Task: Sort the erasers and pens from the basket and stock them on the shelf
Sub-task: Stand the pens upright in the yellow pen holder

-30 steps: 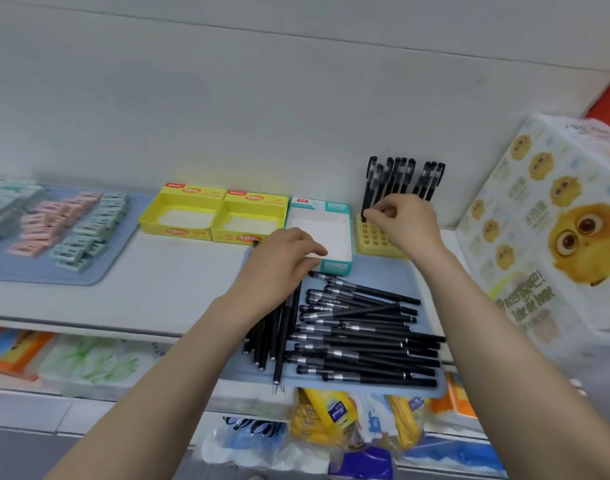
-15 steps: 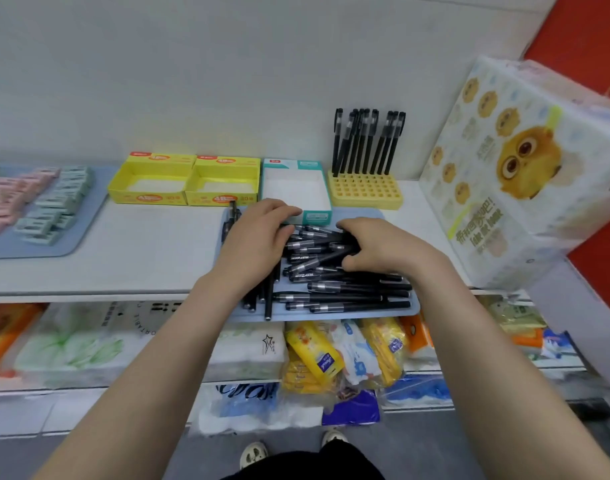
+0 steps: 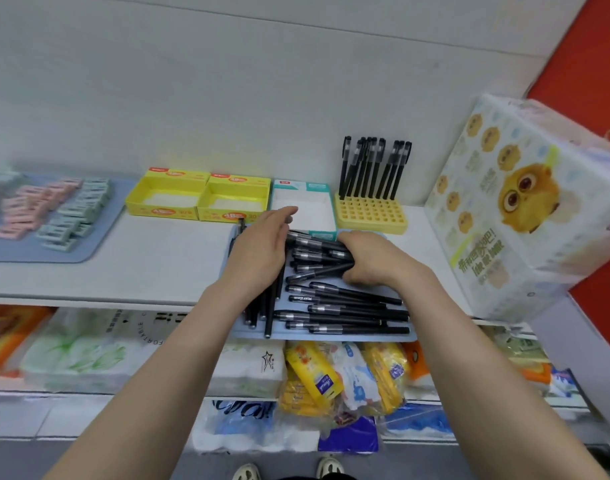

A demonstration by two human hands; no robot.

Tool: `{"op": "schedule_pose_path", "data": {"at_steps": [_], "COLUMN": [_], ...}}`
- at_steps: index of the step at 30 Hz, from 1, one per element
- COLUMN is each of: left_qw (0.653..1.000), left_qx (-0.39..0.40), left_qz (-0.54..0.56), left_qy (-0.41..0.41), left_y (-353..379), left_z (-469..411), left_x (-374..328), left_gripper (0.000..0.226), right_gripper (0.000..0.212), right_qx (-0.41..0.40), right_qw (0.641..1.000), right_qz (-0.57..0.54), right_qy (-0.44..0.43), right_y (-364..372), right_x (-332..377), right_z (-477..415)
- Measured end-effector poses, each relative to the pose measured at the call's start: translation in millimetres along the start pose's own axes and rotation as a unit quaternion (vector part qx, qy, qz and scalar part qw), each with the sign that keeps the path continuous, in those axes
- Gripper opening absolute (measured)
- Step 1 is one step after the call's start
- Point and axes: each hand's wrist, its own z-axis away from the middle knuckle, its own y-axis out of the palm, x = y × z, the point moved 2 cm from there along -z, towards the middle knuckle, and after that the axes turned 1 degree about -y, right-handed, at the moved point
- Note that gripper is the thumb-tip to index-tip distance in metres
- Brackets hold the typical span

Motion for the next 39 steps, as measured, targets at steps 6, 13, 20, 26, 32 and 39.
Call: {"op": "schedule_pose_path", "data": {"at_steps": [6,13,20,26,32,39], "left_qw": [0.997,0.994,0.996,0.995,0.928,0.751], "left_qx": [-0.026,-0.049,-0.034,0.007,0.072,-0.032], "left_qz": [0.064,0.097,0.082,0.095,0.351,0.596], "left_qy": [-0.034,-0.029,-0.002,0.019,-0.106,-0.284], "left_y": [-2,5,13,25,40,42], "left_z": [-10,-25,-32,-46,-63,-79], "left_x": [2,-7,-20,-36,-62,-58], "left_gripper": [0.038,0.036,0.033,0.068,0.057,0.022], "right_gripper": [0.037,0.024,0.035,0.036,0.043,0.043], "right_qx": [-0.037,-0.253,-0.205,-0.205,-0.226,-0.143], "right_qw": [0.992,0.852,0.837,0.871,0.901,0.967], "right_qz": [-0.113,-0.458,-0.507,-0.447,-0.37,-0.176], "right_qy": [-0.034,-0.018,0.01,0.009,-0.025,-0.114], "right_y": [-10,-33,-9,-4,-31,-51], "right_x": [-20,-34,-43,-42,-10,3], "right_z": [11,13,-1,-16,-16,-13]}}
